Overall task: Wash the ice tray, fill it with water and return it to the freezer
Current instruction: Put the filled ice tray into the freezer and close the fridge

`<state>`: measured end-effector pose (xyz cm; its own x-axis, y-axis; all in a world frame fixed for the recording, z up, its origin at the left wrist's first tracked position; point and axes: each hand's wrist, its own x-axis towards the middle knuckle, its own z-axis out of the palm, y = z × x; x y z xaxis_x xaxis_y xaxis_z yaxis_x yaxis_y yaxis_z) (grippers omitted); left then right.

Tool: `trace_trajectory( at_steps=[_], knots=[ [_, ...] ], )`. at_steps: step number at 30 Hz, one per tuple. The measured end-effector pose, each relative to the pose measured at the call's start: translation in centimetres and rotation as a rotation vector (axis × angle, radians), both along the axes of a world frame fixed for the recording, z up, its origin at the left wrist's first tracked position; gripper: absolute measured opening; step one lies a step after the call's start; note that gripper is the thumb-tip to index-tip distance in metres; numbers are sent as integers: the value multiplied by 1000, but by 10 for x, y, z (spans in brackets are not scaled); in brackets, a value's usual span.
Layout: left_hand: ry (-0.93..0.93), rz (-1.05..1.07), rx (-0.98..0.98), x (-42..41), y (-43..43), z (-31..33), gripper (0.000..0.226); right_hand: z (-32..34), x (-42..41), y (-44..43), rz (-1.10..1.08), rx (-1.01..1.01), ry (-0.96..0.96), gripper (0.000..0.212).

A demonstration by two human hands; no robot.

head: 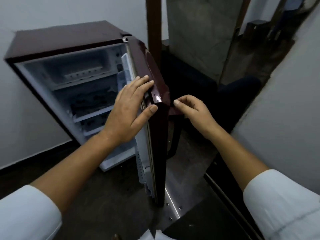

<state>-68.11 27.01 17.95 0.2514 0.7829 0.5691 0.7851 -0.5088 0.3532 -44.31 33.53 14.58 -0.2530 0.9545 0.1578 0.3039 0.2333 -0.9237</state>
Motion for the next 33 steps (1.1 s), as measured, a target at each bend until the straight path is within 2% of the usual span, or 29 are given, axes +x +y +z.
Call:
trace_trajectory(
  at_steps=[6,11,18,24,33],
  knots=[
    [-92,169,32,-59,-33,-3,67,-2,-77,-4,296,-222,-159,34],
    [-114,343,61,-113,-47,-7,62,-2,-155,-16,399,-213,-194,45],
    [-117,579,74,-218,-39,-15,58,-16,-283,-25,264,-63,-212,61],
    [-111,741,-17,-301,-2,-8,70,-20,-381,-14,155,-39,-247,62],
    [-63,790,-116,-399,62,-7,77,-22,-489,23,10,21,-306,60]
  ],
)
